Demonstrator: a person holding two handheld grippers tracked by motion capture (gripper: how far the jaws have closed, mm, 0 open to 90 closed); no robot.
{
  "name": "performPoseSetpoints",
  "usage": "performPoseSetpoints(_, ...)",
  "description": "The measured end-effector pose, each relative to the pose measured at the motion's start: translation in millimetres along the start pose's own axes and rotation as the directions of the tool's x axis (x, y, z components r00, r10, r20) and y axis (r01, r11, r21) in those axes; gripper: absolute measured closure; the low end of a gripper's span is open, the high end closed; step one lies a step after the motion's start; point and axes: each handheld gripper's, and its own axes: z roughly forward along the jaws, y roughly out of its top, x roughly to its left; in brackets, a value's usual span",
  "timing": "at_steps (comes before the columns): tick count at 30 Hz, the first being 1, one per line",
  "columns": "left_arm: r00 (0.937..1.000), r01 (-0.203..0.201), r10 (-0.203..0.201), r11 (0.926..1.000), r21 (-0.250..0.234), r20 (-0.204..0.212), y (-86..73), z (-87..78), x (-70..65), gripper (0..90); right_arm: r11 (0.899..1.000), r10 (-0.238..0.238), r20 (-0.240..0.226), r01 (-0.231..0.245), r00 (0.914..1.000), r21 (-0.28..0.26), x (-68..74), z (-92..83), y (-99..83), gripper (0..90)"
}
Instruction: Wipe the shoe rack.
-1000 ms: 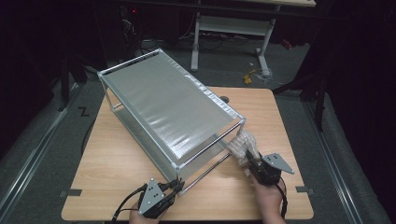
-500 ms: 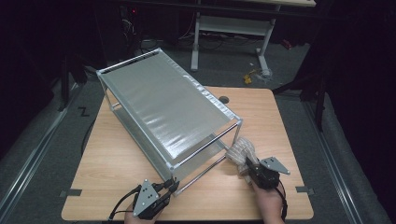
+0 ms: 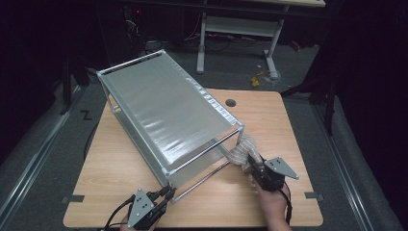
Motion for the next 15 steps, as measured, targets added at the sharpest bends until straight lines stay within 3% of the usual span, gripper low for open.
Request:
performPoseSetpoints(7, 0.9996, -0.006, 0.006, 1.0000, 0.002, -0.026, -1.6, -6.6, 2.6, 79.1, 0.993, 0.013, -0.031, -0.016, 0.9994, -0.120, 5.8, -18.1, 19.7, 70.4)
performPoseSetpoints(12, 0.9988, -0.013, 0.013, 0.9999, 0.001, -0.046, -2.6, -11.5, 5.5, 78.8, 0.986, 0.019, -0.024, -0.023, 0.9995, -0.163, 2.1, -27.9, 27.9, 70.3)
performPoseSetpoints(15, 0.9983, -0.011, 0.011, 0.9999, -0.001, -0.057, -2.6, -13.9, 7.9, 78.6, 0.987, 0.028, 0.001, -0.028, 0.9996, -0.160, -5.5, -29.1, 27.6, 70.2)
